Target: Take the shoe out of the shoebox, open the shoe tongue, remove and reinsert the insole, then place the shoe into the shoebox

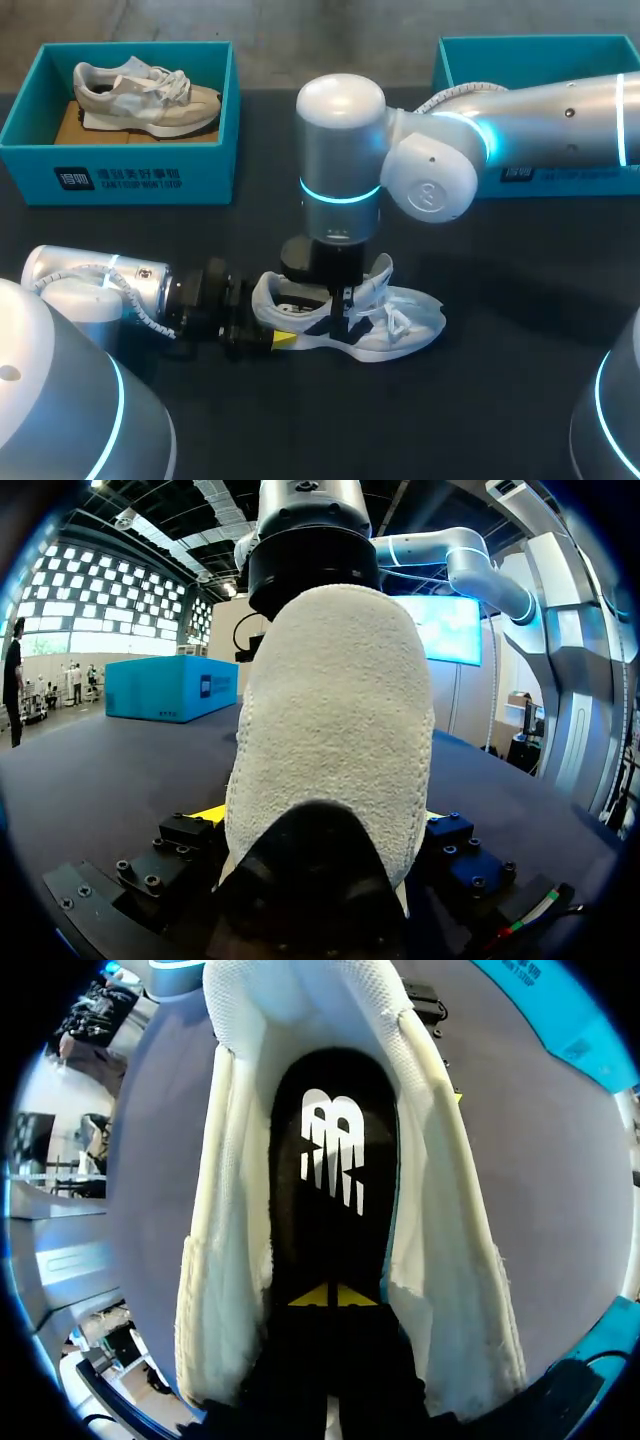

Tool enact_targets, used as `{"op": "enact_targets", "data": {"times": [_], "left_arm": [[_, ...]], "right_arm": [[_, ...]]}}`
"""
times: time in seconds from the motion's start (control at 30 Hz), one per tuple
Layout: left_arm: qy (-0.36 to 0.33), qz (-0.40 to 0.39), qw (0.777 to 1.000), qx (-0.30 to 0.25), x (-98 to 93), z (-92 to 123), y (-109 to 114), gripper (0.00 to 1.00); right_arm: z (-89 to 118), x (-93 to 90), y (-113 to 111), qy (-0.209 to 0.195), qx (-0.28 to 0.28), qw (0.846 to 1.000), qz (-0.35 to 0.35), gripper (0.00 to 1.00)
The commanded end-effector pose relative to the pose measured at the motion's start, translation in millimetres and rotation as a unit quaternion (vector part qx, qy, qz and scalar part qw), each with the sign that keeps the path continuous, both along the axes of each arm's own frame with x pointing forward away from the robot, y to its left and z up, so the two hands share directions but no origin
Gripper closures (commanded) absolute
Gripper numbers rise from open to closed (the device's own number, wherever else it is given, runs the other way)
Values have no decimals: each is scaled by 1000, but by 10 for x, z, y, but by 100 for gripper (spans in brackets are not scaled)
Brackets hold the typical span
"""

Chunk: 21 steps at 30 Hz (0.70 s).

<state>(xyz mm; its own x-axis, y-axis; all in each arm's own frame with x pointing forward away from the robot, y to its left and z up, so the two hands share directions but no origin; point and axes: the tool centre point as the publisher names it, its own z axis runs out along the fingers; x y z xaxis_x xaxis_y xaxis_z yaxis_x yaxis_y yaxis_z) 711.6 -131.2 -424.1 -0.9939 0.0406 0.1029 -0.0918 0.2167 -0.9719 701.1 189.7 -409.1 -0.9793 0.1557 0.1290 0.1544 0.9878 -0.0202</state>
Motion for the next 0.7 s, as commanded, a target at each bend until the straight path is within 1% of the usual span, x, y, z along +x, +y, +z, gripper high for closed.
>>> {"op": "enact_targets", "data": {"times": [0.03,0.27,0.4,0.57,0.7], "left_arm": [[1,0,1000,0,30,-21,2,100],[1,0,1000,0,30,-21,2,100],[1,0,1000,0,30,-21,2,100],[1,0,1000,0,30,-21,2,100],[1,0,1000,0,30,-21,2,100]], "right_arm": [[36,-190,-27,-41,10,999,-12,100],[314,-220,-34,-93,28,995,-25,100],[427,-204,-41,-115,37,992,-30,100],[477,-152,-38,-129,49,990,-34,100],[488,-120,-52,-146,77,985,-43,100]]}}
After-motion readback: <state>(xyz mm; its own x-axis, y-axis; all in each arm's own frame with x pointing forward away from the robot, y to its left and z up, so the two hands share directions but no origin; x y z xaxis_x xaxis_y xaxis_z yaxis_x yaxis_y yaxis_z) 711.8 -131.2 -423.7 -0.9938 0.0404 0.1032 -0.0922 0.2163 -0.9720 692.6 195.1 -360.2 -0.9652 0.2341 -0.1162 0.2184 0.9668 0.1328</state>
